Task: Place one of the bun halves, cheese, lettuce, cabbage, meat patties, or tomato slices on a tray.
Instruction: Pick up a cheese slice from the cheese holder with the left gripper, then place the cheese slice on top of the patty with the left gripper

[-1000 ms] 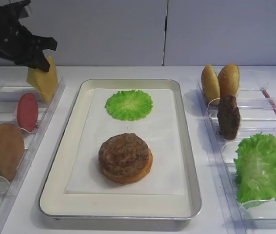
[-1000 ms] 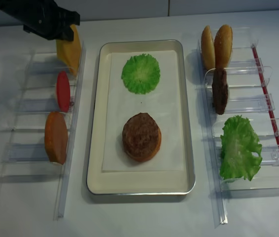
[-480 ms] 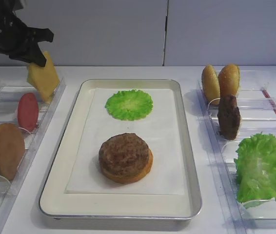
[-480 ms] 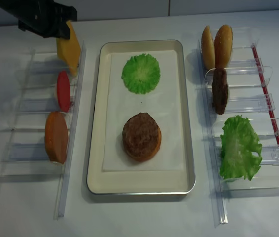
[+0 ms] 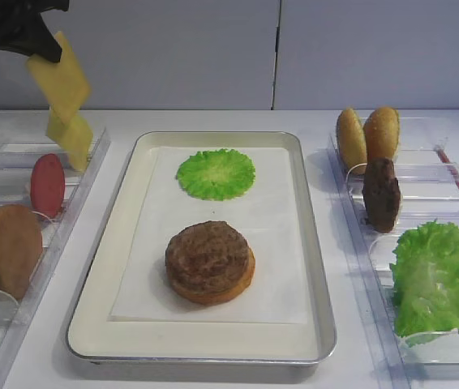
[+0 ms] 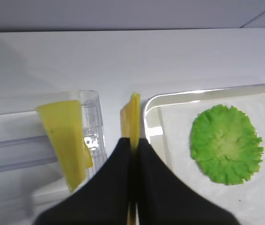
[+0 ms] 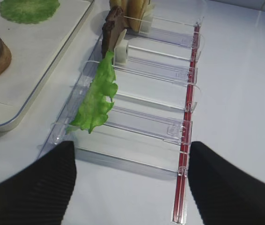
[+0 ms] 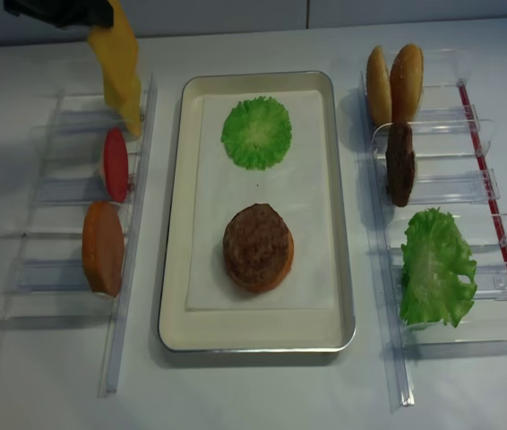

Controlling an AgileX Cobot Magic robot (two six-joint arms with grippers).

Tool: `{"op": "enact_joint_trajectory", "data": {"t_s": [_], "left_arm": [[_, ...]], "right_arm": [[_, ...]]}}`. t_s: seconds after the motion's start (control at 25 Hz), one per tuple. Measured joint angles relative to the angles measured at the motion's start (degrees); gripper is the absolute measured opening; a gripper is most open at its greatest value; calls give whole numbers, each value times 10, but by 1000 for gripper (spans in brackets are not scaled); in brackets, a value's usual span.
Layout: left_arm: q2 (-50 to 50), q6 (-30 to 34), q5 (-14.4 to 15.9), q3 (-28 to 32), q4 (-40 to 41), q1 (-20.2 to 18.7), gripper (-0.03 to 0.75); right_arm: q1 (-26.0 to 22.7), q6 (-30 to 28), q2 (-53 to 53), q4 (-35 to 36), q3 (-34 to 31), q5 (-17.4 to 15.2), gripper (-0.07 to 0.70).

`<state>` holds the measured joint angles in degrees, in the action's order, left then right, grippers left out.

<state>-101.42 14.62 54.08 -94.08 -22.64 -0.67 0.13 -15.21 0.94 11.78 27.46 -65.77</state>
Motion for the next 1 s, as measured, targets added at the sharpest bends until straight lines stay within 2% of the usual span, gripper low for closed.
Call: {"op": "enact_joint_trajectory", "data": {"t_s": [0.12, 0.24, 0.4, 0.56, 0.72, 0.88, 1.0], "left_arm": [[47, -11, -21, 51, 0, -12, 0], [110, -23, -66, 146, -11, -28, 0], [195, -10, -118, 270, -120, -40, 0], [246, 47, -129, 345, -260, -57, 0], [255, 86, -134, 409, -364, -96, 0], [255, 175, -182, 478, -504, -147, 0], [255, 320, -205, 525, -689, -183, 0]], "right_arm": [[0, 0, 0, 0, 0, 0, 515], [0, 0, 0, 0, 0, 0, 515], [0, 0, 0, 0, 0, 0, 515], [0, 0, 0, 0, 0, 0, 516], [0, 0, 0, 0, 0, 0, 515], [0, 0, 0, 0, 0, 0, 516], [0, 0, 0, 0, 0, 0, 515]]}}
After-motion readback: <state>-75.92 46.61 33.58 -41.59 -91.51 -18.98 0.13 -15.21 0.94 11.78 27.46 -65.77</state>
